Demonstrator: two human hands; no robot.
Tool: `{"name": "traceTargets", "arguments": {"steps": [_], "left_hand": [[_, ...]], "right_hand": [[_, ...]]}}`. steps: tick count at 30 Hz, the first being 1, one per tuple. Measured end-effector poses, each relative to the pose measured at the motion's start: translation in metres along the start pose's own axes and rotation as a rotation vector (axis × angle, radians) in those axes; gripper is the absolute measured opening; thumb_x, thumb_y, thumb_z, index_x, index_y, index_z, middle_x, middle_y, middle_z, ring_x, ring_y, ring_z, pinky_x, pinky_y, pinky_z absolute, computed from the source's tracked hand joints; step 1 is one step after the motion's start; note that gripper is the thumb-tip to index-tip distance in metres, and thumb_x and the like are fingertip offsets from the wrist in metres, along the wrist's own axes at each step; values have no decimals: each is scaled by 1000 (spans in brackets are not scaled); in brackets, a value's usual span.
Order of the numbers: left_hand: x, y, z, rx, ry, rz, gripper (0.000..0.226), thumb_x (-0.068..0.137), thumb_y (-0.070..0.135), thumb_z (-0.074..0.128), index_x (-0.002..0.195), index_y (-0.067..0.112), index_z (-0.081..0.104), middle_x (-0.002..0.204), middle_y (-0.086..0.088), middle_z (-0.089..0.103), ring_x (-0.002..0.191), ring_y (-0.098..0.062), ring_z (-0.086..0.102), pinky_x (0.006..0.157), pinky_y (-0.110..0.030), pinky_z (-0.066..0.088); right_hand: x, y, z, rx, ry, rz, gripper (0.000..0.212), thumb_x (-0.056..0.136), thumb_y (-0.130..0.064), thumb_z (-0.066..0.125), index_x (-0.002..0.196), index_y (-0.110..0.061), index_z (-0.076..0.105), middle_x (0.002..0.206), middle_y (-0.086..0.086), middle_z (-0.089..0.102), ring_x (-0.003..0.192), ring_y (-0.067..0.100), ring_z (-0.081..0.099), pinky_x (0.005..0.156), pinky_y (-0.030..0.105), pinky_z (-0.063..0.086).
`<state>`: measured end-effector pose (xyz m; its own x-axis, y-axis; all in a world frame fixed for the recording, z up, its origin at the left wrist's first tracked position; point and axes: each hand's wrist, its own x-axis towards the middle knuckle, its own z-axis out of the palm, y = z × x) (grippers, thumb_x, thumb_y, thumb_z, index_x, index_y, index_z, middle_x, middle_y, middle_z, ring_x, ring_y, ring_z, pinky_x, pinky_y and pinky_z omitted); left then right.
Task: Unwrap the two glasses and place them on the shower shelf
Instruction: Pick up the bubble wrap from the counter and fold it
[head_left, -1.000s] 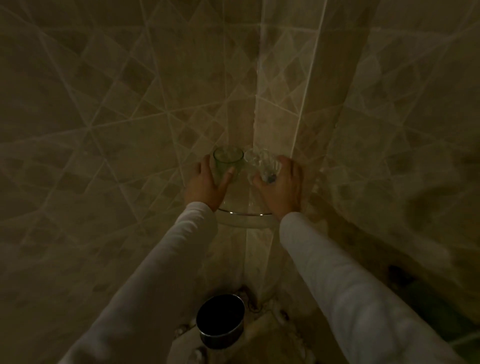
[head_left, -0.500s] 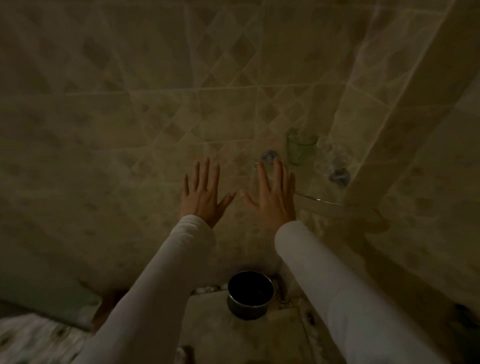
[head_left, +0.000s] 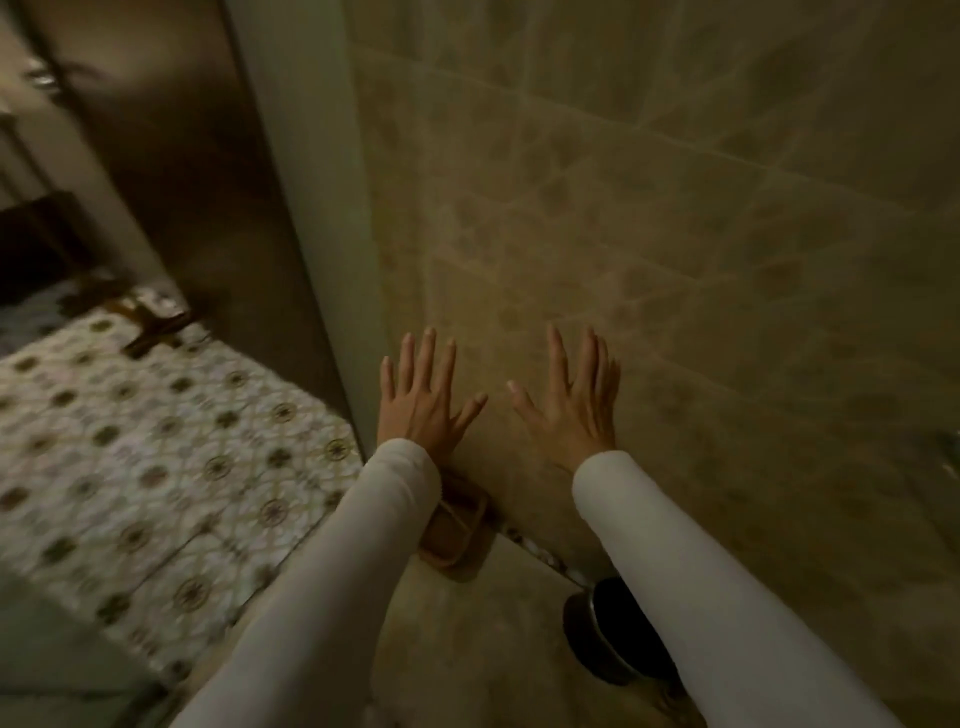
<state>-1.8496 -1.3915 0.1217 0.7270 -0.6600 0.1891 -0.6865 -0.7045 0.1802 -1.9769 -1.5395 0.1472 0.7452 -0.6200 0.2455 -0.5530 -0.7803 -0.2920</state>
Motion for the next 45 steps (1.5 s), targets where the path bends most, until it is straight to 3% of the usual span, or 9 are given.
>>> {"name": "traceTargets", "arguments": {"steps": [9,13,16,28,45], "left_hand": [[-23,-240,-34,52,11,-353,83,92,74,15,158,26,-1,168,-3,-10,154,-27,-11,123,-53,1],[-40,-322,-53,57,19,-489,83,92,74,15,158,26,-3,167,-3,-11,153,-26,-14,123,-53,-1],[-55,-369,-66,81,29,-577,84,90,75,11,158,26,-3,168,-4,-10,154,-28,-12,123,-53,1],[-64,-487,-75,106,93,-776,83,93,72,22,159,24,7,168,-5,-3,154,-29,-5,123,-53,4],[74,-628,-85,153,75,-1049,82,93,70,27,158,24,10,168,-4,0,154,-29,-4,123,-53,7]], "right_hand": [[45,-236,96,97,-138,-324,84,94,-72,33,160,-36,-4,169,17,-4,156,34,-3,125,57,-5],[51,-327,130,135,-168,-441,84,93,-71,39,161,-34,5,167,19,6,156,35,4,124,60,-1],[51,-381,148,159,-244,-547,83,94,-72,37,160,-35,2,168,18,2,157,33,-1,124,58,-5],[84,-511,223,211,-327,-732,80,94,-71,35,160,-32,9,167,19,10,156,34,6,123,61,-3],[273,-670,320,299,-446,-903,80,95,-71,35,160,-33,8,168,20,8,156,37,4,123,60,-6]]}}
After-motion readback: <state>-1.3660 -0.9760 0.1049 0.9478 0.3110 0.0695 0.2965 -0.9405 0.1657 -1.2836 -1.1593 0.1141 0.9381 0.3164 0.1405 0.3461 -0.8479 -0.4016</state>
